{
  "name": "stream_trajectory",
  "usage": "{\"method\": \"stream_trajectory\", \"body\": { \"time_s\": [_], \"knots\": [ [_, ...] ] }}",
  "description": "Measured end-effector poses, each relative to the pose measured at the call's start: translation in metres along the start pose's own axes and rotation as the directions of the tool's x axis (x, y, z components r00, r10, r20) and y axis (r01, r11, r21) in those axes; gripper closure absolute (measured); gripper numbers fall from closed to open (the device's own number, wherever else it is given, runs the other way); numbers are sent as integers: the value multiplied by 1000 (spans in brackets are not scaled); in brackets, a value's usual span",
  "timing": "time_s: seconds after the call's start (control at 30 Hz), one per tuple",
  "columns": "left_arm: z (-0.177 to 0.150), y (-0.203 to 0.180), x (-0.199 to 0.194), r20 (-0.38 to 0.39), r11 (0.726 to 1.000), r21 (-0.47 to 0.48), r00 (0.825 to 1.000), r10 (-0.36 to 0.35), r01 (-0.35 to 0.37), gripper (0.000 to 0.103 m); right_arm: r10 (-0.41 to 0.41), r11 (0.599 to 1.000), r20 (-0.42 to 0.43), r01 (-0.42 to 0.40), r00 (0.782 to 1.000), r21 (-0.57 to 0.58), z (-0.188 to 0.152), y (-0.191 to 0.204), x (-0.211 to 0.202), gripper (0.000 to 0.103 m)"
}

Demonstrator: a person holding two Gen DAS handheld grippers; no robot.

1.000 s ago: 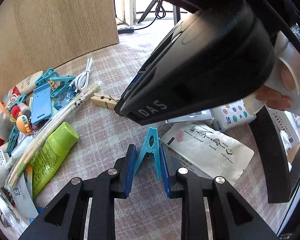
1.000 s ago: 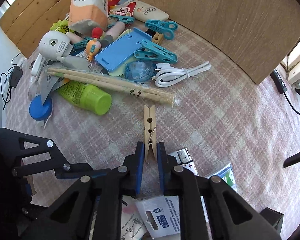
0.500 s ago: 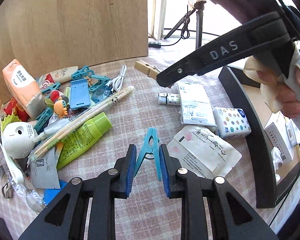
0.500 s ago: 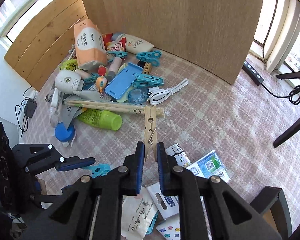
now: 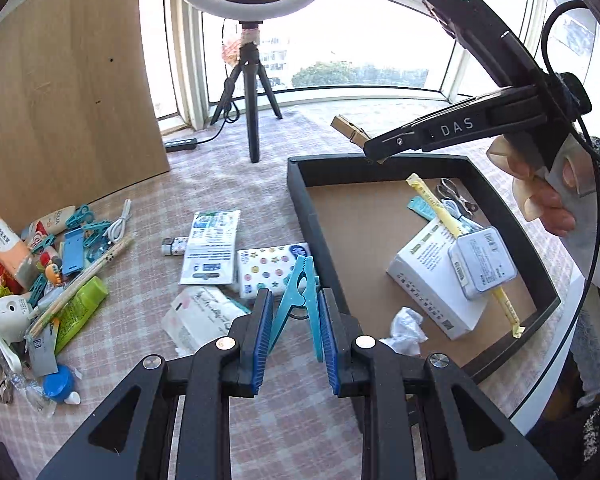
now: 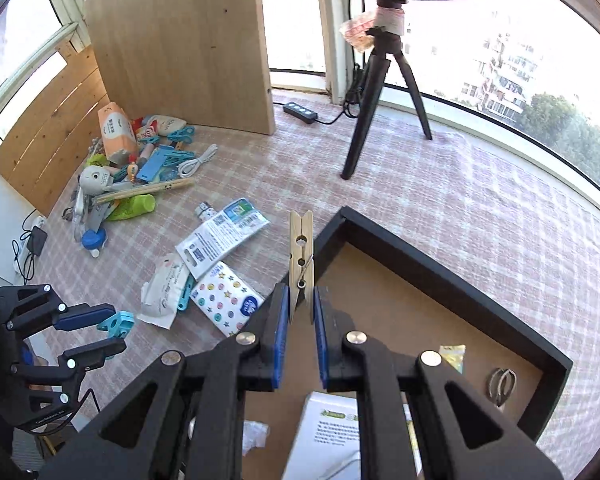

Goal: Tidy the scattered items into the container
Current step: 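Carry both clothespins over the black tray and open both tools, then grasp the white QR-code card with the right tool while the left tool reaches the white paper pouch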

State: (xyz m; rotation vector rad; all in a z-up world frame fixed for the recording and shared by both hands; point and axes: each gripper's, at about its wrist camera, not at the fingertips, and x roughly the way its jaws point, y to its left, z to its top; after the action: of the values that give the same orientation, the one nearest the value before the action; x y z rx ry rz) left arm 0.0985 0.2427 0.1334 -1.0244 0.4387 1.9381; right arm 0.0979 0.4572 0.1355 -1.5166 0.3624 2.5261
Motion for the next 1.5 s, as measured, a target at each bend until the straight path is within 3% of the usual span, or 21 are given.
{"method": "stream_trajectory", "body": {
  "time_s": [0.13, 0.4, 0.47, 0.5, 0.53, 0.57, 0.73, 0.97, 1.07, 1.23, 1.37, 1.5],
  "knots": [
    [6, -53, 3, -1, 995, 48, 996, -85, 85, 81, -61, 994, -15, 62, 998, 89, -38, -43, -18, 90],
    [8, -130, 15, -35, 976, 154, 988, -153, 156, 80, -136, 970, -47, 143, 990, 195, -80, -95, -32, 90],
    [8, -143, 19, -58, 974, 174, 989, -136, 144, 65, -139, 972, -56, 147, 989, 183, -84, -97, -33, 85],
    [7, -147, 19, -51, 976, 185, 993, -108, 116, 38, -152, 971, -67, 162, 986, 179, -85, -96, -32, 64],
    [5, -149, 16, -33, 975, 198, 995, -95, 100, 22, -164, 968, -58, 172, 985, 180, -84, -95, -34, 42],
    [3, -150, 13, -16, 973, 211, 995, -93, 95, 22, -167, 969, -32, 170, 985, 179, -83, -92, -37, 38],
    [-5, -123, 7, 11, 982, 190, 1000, -5, 3, 27, -82, 979, 25, 76, 996, 189, -62, -74, -41, 38],
    [-34, -31, 7, -13, 990, 30, 991, 136, -136, 30, 49, 988, 27, -52, 998, 148, -23, -19, -8, 38],
    [-45, 2, 8, -26, 987, -7, 987, 161, -161, 30, 90, 986, 5, -90, 996, 138, -6, 8, 12, 38],
    [-54, 28, 21, -56, 978, 13, 976, 210, -210, 28, 183, 971, -37, -175, 982, 164, 28, 46, 49, 38],
    [-57, 33, 35, -73, 972, 56, 969, 234, -230, 27, 217, 955, -109, -188, 970, 228, 47, 65, 86, 38],
    [-58, 35, 48, -87, 967, 94, 965, 246, -238, 27, 206, 948, -189, -148, 960, 282, 53, 68, 121, 38]
  ]
}}
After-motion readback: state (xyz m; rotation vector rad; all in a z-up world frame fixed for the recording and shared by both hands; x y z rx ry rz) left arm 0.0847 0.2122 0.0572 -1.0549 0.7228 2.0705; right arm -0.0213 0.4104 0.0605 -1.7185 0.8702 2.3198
